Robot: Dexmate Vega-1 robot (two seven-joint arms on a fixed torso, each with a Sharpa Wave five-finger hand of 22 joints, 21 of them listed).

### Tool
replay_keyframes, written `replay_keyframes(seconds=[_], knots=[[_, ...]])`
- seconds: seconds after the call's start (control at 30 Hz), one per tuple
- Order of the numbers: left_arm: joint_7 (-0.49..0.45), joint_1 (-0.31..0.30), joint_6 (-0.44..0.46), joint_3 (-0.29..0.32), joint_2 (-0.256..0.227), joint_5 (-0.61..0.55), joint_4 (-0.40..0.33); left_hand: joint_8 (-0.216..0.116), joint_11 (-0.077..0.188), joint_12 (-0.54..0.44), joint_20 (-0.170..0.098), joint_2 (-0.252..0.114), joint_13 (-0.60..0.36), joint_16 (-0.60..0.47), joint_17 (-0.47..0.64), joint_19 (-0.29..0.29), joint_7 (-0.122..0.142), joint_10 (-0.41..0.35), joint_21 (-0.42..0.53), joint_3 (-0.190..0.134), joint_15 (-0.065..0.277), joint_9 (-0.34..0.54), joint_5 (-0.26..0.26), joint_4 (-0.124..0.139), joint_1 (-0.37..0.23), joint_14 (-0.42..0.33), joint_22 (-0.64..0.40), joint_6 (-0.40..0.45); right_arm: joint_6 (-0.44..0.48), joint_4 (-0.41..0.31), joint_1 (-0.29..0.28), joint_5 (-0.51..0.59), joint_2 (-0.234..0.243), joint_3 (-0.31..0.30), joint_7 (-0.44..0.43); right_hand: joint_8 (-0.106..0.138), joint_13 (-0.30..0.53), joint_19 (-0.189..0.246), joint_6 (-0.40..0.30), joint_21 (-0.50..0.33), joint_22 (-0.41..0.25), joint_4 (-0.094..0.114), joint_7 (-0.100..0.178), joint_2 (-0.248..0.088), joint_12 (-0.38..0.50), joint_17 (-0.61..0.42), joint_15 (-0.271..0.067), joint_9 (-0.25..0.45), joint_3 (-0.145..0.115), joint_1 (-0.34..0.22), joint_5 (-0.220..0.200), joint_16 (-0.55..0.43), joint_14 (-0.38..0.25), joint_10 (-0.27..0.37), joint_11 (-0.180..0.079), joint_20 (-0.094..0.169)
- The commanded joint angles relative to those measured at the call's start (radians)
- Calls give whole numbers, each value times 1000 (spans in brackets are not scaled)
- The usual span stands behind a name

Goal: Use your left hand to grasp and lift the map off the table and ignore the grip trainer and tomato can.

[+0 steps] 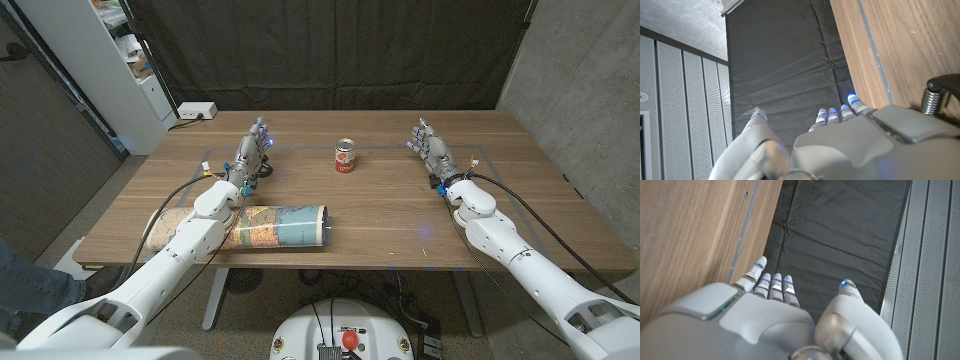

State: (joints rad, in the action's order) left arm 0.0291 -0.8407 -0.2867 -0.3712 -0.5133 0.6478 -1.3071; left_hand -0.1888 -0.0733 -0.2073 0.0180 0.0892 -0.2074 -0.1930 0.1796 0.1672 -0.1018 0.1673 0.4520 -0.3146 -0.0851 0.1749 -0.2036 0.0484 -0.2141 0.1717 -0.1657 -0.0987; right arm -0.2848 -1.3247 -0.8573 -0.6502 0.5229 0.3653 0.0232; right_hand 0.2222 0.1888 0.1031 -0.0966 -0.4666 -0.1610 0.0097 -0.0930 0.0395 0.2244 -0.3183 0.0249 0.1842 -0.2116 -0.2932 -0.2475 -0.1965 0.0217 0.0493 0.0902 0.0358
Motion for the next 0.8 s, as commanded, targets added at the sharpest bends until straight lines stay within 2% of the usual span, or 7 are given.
replay_keyframes(seconds=[0.03, 0.33, 0.53, 0.8], knots=[[-12, -17, 26, -3, -16, -4, -41, -8, 1, -8, 2, -4, -4, -5, 4, 144, 1, 4, 3, -8, -3, 4, -6, 0, -12, 44, -5, -1, 24, -31, -20, 1, 20, -3, -16, 5, 3, 10, -12, -2, -5, 1, 1, -1, 5, -4, 2, 5, -7, -9, -4, -8, 1, 3, 9, 4], [-18, -23, 35, -7, -24, -10, -57, -10, 1, -11, 7, -8, -1, -8, 4, 139, 5, -6, -4, -8, -1, 4, -5, -2, -15, 33, -5, 9, 18, -40, -34, -4, 19, -8, -21, 3, 3, 12, -14, 2, -5, 2, 1, -2, 2, -1, 3, 5, -6, -8, -5, -8, 1, 3, 7, 3], [13, -18, 19, -4, -12, 10, -35, -12, -1, -13, 6, -15, 2, -9, 3, 137, 5, -13, -9, -11, -2, 4, -4, -5, -19, 25, -6, 19, 19, -33, -43, -11, 13, -8, -25, 2, 3, 16, -15, 5, -5, 2, 4, -3, 1, 2, 1, 5, -5, -7, -5, -10, -4, 3, 4, 2], [3, -31, 28, -6, -31, -3, -86, -15, 1, -15, 6, -21, 4, -10, 3, 134, 3, -21, -15, -13, -2, 4, -3, -8, -24, 18, -6, 32, -1, -47, -53, -10, 25, -20, -21, 1, 3, 22, -20, 8, -5, 1, 6, -2, 0, 5, 2, 5, -4, -6, -6, -11, -8, 7, 3, 4]])
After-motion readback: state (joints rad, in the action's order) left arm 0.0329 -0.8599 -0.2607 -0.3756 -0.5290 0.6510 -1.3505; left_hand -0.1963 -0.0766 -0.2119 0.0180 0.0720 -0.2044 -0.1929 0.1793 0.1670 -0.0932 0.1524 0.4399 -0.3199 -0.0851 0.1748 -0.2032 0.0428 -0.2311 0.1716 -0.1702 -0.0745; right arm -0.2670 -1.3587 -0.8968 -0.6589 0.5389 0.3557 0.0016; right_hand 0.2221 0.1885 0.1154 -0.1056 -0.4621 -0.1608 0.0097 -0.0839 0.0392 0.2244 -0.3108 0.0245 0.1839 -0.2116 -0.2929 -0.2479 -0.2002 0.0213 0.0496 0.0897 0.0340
